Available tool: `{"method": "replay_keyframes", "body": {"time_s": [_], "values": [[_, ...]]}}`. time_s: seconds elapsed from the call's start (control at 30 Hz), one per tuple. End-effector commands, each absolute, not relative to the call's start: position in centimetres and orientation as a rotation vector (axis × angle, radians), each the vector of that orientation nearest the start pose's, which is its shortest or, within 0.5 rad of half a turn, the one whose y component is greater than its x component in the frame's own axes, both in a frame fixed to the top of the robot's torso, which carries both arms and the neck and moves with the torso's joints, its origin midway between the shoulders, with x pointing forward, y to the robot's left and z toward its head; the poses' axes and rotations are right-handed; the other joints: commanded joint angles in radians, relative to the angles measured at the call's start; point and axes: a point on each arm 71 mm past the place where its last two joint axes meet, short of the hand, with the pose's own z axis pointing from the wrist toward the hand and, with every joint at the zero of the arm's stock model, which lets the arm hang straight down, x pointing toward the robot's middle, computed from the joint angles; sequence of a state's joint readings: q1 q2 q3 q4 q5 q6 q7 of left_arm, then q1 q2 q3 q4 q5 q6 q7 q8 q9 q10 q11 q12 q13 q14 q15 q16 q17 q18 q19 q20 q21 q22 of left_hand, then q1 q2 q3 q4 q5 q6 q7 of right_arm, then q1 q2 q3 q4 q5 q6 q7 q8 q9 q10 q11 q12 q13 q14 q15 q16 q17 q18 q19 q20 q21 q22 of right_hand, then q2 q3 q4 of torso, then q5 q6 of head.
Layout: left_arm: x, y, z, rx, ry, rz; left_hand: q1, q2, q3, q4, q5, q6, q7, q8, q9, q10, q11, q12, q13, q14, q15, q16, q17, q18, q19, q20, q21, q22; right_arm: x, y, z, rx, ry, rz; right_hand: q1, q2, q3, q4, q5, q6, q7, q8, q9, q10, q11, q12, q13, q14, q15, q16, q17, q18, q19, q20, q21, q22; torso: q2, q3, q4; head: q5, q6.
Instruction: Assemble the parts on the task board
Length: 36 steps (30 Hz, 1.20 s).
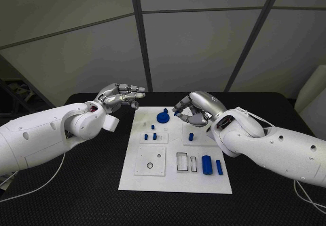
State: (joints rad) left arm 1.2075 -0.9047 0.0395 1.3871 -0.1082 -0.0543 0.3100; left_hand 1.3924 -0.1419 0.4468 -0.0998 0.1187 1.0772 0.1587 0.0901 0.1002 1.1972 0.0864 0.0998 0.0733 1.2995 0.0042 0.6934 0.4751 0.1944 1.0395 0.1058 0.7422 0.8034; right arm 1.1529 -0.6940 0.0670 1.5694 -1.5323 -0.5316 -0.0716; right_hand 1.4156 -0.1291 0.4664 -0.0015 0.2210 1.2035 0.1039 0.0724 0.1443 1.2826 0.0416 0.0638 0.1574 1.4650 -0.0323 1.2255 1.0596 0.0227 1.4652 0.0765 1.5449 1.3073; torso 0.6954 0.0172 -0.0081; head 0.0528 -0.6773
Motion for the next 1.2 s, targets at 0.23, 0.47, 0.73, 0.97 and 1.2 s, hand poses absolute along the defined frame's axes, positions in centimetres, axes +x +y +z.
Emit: {"method": "replay_keyframes", "body": {"time_s": [0.23,0.47,0.73,0.97,1.2], "values": [[51.59,27.04,-15.37,-1.001,1.46,-1.588,-0.001,0.011,-0.001,-0.004,0.0,-0.003,0.002,-0.005,-0.001,0.002,0.004,0.0,0.001,-0.004,-0.003,-0.006,-0.001,-0.011,-0.001,0.0,-0.006,-0.001,47.25,-11.55,-14.12,-0.174,1.341,0.878,-0.005,0.007,0.001,-0.004,0.004,0.002,0.003,0.006,0.001,0.004,0.001,-0.001,0.0,0.021,-0.007,0.002,-0.001,-0.014,0.089,-0.007,0.0,0.237,0.0,0.0002,0.0002,0.0,0.001],[51.61,26.99,-15.37,-1.0,1.46,-1.589,-0.001,0.011,-0.001,-0.004,0.0,-0.003,0.002,-0.005,-0.001,0.002,0.004,0.0,0.001,-0.004,-0.003,-0.006,-0.001,-0.011,-0.001,0.0,-0.006,-0.001,47.28,-11.6,-14.13,-0.174,1.342,0.877,-0.005,0.007,0.001,-0.004,0.004,0.002,0.003,0.006,0.001,0.004,0.001,-0.001,0.0,0.021,-0.007,0.002,-0.001,-0.014,0.089,-0.007,0.0,0.237,0.0,0.0003,-0.0005,0.002,0.018],[51.63,26.97,-15.38,-1.0,1.46,-1.589,-0.001,0.011,-0.001,-0.004,0.0,-0.003,0.002,-0.005,-0.001,0.002,0.004,0.0,0.001,-0.004,-0.003,-0.006,-0.001,-0.011,-0.001,0.0,-0.006,-0.001,47.28,-11.63,-14.13,-0.173,1.342,0.877,-0.005,0.007,0.001,-0.004,0.004,0.002,0.003,0.006,0.001,0.004,0.001,-0.001,0.0,0.021,-0.007,0.002,-0.001,-0.014,0.089,-0.007,0.0,0.237,0.0,0.0004,-0.0003,0.003,0.04],[51.63,26.97,-15.38,-1.0,1.459,-1.589,-0.001,0.011,-0.001,-0.004,0.0,-0.003,0.002,-0.005,-0.001,0.002,0.004,0.0,0.001,-0.004,-0.003,-0.006,-0.001,-0.011,-0.001,0.0,-0.006,-0.001,47.28,-11.63,-14.14,-0.173,1.342,0.877,-0.005,0.007,0.001,-0.004,0.004,0.002,0.003,0.006,0.001,0.004,0.001,-0.001,0.0,0.021,-0.007,0.002,-0.001,-0.014,0.089,-0.007,0.0,0.237,0.0,0.0004,0.0003,0.004,0.045],[51.64,27.03,-15.38,-1.001,1.459,-1.588,-0.001,0.011,-0.001,-0.004,0.0,-0.003,0.002,-0.005,-0.001,0.002,0.004,0.0,0.001,-0.004,-0.003,-0.006,-0.001,-0.011,-0.001,0.0,-0.006,-0.001,47.29,-11.64,-14.14,-0.173,1.342,0.876,-0.005,0.007,0.001,-0.004,0.004,0.002,0.003,0.006,0.001,0.004,0.001,-0.001,0.0,0.021,-0.007,0.002,-0.001,-0.014,0.089,-0.007,0.0,0.237,0.0,0.0003,0.0,0.006,0.047]]}}
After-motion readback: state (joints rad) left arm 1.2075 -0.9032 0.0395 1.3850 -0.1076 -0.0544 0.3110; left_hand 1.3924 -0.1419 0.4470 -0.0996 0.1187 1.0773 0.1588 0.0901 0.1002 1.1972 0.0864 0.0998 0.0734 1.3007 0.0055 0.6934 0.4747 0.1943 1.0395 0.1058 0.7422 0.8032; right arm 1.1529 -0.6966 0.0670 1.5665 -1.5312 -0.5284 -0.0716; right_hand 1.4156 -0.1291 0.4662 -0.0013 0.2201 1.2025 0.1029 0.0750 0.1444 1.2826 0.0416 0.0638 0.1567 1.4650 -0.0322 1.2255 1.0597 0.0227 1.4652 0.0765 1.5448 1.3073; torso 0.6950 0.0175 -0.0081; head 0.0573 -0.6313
